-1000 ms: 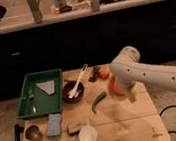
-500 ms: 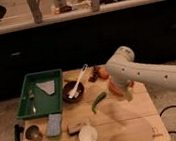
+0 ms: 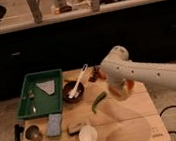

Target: Place pepper in metal cup

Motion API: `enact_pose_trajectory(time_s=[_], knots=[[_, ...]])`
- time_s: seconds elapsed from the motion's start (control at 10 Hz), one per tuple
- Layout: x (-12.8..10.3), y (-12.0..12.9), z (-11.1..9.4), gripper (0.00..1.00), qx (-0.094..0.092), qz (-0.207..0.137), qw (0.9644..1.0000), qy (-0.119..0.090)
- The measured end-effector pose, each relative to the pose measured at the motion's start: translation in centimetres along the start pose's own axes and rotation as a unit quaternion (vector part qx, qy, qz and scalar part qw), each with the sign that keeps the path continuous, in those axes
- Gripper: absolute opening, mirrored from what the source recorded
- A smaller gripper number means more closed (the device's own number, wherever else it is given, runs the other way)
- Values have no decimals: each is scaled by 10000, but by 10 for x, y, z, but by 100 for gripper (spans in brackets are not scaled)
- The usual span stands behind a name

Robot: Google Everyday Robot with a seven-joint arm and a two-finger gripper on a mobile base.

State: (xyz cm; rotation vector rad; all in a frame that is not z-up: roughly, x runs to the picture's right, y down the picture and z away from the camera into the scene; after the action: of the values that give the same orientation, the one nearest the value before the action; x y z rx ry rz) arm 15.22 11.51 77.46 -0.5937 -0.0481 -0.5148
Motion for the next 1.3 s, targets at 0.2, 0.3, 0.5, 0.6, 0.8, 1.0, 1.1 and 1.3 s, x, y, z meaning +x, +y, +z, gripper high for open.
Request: enact_pose_trajectory(time_s=[0.2,0.3,0.5,0.6,0.8,1.0,1.1,1.3], knots=[[-6,-7,3,80,18,-186,9998,-62],[-7,-10,5,80,33,-266,9996,-90],[-11,-14,9,80,49,-441,9989,-146],[-13,-16,10,80,50,-538,9984,-161],[-17,-20,14,80,60,-716,9972,-224],[-23,-27,22,80,74,-896,9955,-286],[-25,-29,26,80,80,-981,9946,-316],[-28,-32,32,80,100,-1103,9932,-367]])
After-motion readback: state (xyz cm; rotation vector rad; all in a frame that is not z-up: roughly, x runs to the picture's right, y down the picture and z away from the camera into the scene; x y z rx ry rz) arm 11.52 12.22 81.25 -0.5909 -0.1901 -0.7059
